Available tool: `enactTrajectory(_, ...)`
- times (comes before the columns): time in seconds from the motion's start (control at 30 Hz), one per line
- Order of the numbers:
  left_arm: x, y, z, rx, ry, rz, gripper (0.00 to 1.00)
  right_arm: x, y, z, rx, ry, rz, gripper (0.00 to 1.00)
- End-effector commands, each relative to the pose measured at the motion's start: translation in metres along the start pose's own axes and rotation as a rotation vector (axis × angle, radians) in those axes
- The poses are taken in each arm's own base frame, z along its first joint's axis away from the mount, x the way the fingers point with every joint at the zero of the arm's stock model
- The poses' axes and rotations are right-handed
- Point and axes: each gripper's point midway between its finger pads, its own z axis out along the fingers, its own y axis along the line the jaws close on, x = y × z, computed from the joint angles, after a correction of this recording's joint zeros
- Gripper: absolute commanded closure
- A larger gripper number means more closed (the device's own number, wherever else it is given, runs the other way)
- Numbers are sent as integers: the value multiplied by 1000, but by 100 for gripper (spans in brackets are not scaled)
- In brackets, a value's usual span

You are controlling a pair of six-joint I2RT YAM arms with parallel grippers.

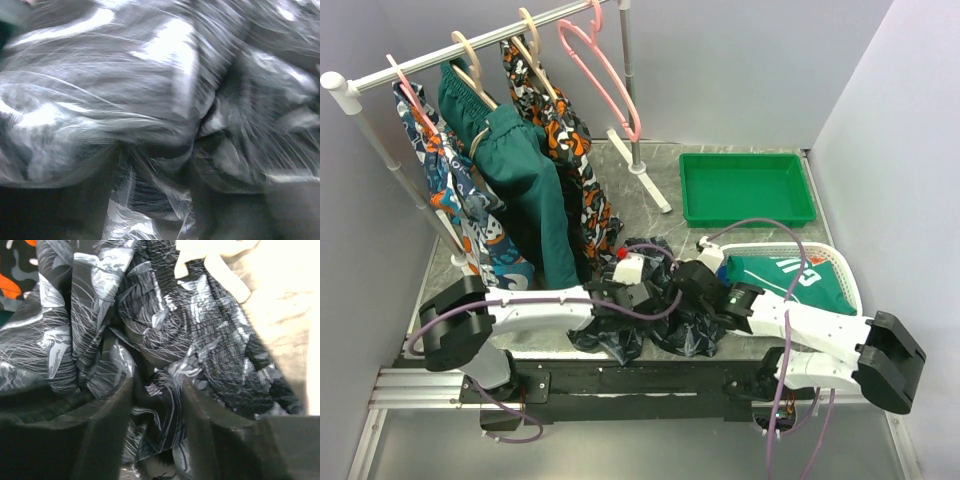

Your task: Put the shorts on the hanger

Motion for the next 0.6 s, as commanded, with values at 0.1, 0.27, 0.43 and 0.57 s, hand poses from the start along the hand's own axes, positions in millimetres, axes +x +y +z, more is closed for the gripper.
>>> enactTrajectory(0.1,-71,22,-21,-34,-167,-126,99,-36,17,3,-42,-47,30,99)
enactTrajectory(0.27,-116,27,-63,42,-238,-166,99,-126,20,-44,-23,-234,42,100)
enactTrajectory(0.43,-135,35,-101,149,-256,-194,95,-232,33,-126,-70,-465,106,100)
enactTrajectory(0.57,-121,46,-101,165,-234,-208,84,-223,45,-137,-154,-420,84,100)
